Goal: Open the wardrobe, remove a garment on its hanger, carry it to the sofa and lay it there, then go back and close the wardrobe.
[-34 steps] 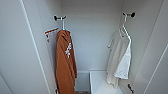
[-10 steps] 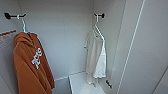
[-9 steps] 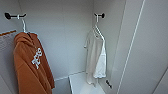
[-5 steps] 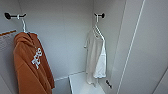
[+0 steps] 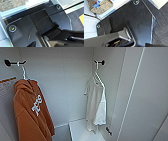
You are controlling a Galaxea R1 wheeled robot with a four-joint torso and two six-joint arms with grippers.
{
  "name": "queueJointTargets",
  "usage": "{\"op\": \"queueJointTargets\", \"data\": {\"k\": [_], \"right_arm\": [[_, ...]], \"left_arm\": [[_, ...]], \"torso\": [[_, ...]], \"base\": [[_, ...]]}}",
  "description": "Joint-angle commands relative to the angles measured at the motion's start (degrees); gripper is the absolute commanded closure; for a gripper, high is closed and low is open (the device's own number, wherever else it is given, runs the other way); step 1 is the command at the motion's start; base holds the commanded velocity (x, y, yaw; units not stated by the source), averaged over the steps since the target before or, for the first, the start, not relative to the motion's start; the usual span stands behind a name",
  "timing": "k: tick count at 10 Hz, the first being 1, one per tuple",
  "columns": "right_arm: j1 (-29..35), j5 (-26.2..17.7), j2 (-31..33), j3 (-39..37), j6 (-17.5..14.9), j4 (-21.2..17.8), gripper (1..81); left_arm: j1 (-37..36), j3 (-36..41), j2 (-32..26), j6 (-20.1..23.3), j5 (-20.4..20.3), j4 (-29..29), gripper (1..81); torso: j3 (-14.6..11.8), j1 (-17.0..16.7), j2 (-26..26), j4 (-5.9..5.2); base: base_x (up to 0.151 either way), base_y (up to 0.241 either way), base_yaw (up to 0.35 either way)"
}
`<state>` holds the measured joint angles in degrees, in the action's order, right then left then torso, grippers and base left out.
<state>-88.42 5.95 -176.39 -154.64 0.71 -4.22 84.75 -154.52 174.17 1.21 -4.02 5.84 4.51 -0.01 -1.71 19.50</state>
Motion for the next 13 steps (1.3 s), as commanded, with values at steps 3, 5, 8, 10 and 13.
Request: {"op": "queueJointTargets", "data": {"k": [3, 5, 8, 10, 13], "right_arm": [[2.2, -3.4, -0.4, 0.0, -0.1, 0.0, 1.0], [2.2, -3.4, -0.4, 0.0, -0.1, -0.1, 1.0], [2.4, -3.3, -0.5, 0.0, -0.1, -0.1, 1.0], [2.4, -3.1, -0.3, 0.0, -0.1, -0.3, 1.0], [2.7, -3.2, -0.4, 0.0, -0.1, -0.4, 1.0]], "left_arm": [[-6.5, 8.4, -3.0, 0.0, 3.6, 2.4, 1.0], [-9.5, 18.1, -7.9, -0.1, 7.5, 2.7, 1.0], [-16.1, 25.5, -12.0, -0.5, 9.1, 1.9, 1.0], [-19.3, 26.9, -11.8, -0.7, 10.6, 2.0, 1.0], [-24.5, 33.3, -14.0, -0.9, 10.7, 1.8, 1.0]], "torso": [[0.0, 0.0, 0.0, 0.0], [0.0, 0.0, 0.0, 0.0], [0.0, 0.0, 0.0, 0.0], [0.0, 0.0, 0.0, 0.0], [0.0, 0.0, 0.0, 0.0]], "base": [[0.0, 0.0, 0.0], [0.0, 0.0, 0.0], [0.0, 0.0, 0.0], [0.0, 0.0, 0.0], [0.0, 0.0, 0.0]]}}
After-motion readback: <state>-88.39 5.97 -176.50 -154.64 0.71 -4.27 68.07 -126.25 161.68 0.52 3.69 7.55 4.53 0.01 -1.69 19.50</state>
